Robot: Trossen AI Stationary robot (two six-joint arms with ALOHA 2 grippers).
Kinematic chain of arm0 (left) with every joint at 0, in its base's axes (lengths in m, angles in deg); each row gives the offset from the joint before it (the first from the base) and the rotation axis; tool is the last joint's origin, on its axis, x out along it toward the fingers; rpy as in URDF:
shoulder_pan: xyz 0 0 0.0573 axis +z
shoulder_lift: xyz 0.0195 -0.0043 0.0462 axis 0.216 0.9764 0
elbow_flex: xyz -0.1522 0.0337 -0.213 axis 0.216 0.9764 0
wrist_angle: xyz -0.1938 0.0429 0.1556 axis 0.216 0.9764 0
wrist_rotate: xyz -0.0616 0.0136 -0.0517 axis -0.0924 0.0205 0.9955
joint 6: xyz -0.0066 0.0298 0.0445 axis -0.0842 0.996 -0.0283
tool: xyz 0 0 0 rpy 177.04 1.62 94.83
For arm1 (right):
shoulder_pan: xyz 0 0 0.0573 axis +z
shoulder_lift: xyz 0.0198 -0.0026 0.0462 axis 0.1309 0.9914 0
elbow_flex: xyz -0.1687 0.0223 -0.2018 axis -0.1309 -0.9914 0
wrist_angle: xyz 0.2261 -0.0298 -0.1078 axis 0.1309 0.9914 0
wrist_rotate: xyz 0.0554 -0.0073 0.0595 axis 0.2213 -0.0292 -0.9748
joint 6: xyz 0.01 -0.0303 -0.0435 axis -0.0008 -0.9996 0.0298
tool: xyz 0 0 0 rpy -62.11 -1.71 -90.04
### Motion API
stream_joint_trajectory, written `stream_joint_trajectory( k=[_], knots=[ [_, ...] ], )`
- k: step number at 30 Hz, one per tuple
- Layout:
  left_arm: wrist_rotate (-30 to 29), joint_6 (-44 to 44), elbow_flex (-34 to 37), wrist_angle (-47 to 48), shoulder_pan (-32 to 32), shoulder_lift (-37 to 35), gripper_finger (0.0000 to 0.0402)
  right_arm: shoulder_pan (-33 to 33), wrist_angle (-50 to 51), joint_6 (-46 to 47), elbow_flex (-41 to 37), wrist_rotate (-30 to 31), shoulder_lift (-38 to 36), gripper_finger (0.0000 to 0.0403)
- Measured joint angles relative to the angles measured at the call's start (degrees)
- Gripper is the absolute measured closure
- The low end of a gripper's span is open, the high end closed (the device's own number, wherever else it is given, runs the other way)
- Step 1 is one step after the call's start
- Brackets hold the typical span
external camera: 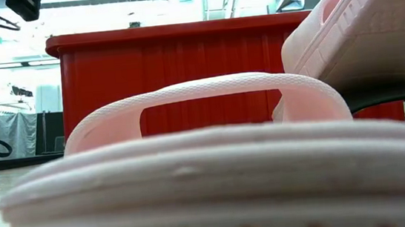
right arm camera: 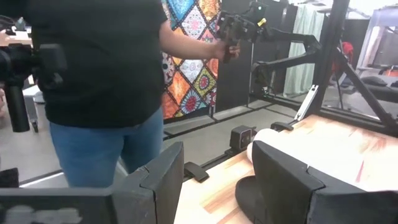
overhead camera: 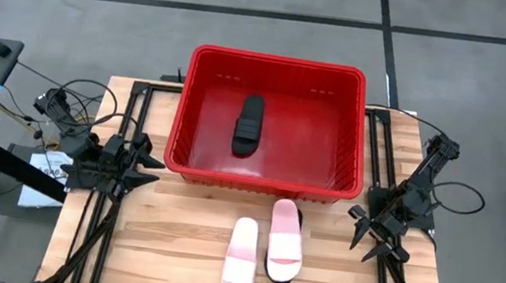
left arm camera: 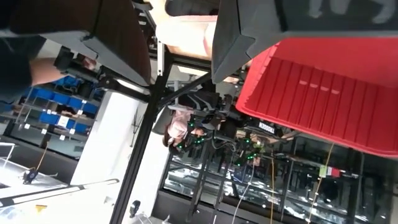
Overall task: Pick and place slides into bin
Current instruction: Put the right pink slide into the red container
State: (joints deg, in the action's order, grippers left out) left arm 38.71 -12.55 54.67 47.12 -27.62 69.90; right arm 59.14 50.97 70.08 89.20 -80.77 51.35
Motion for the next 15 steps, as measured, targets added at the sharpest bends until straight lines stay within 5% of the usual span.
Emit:
stream_joint_trajectory(
  k=[11, 15],
  knots=[
    [-0.22, -1.54, 0.0, -0.11, 0.0, 0.0, 0.0241, 0.02, -0.66, -0.12, -0.02, 0.0, 0.01, 0.0219],
    [-1.42, -1.54, 0.0, -0.11, 0.02, 0.0, 0.0241, 0.0, -6.92, 12.97, -0.01, 0.06, 0.01, 0.0219]
  ],
)
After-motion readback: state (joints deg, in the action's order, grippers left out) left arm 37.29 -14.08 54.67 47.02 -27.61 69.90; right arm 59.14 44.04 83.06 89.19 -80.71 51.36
